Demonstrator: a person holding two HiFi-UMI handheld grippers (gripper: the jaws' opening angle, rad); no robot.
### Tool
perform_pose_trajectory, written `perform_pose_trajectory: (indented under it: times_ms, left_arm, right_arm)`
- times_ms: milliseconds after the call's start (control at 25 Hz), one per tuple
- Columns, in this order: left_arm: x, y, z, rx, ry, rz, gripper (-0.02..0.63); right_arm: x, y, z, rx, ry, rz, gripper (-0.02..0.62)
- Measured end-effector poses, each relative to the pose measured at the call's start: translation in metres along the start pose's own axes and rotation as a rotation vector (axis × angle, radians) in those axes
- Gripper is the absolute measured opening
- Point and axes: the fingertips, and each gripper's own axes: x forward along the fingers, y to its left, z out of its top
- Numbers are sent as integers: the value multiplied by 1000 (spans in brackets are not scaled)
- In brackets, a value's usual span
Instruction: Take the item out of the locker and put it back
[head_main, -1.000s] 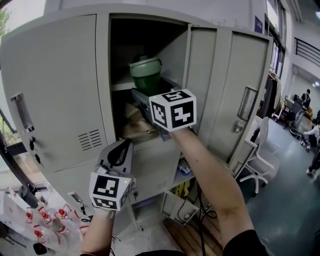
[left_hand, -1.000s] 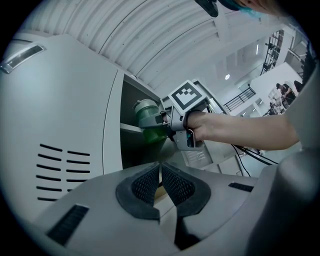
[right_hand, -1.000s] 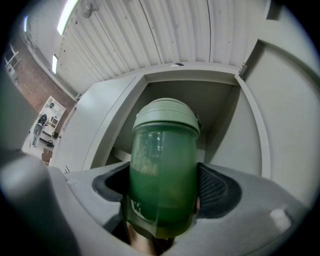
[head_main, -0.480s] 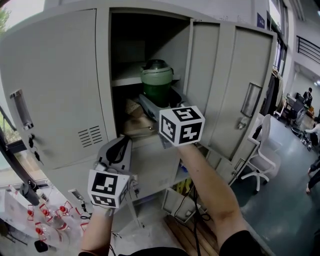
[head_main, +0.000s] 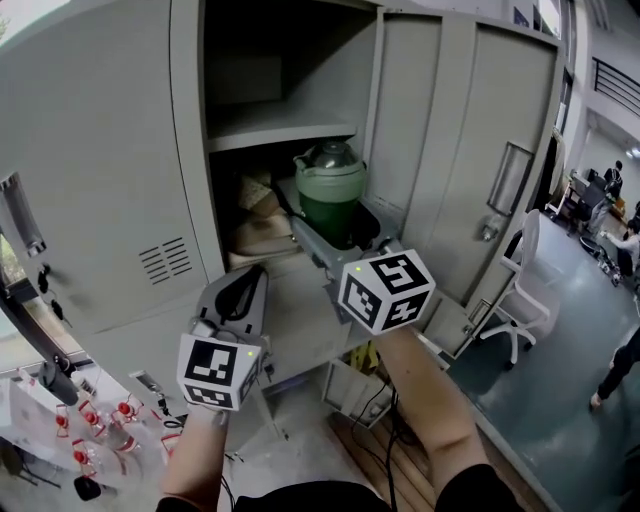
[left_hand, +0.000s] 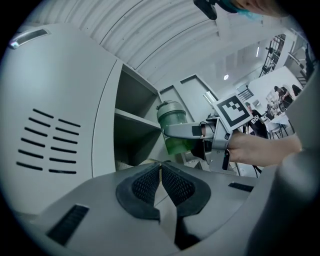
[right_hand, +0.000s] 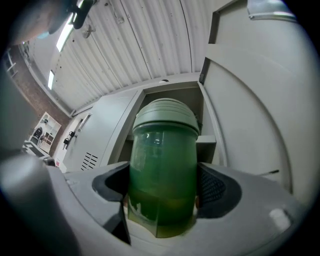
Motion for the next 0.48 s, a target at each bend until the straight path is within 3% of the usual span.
perform_pose_trajectory:
  times_ms: [480]
  left_arm:
    - [-4, -43, -41, -24, -18, -136, 13]
  right_arm:
    - [-77, 8, -54, 55, 7, -20, 387]
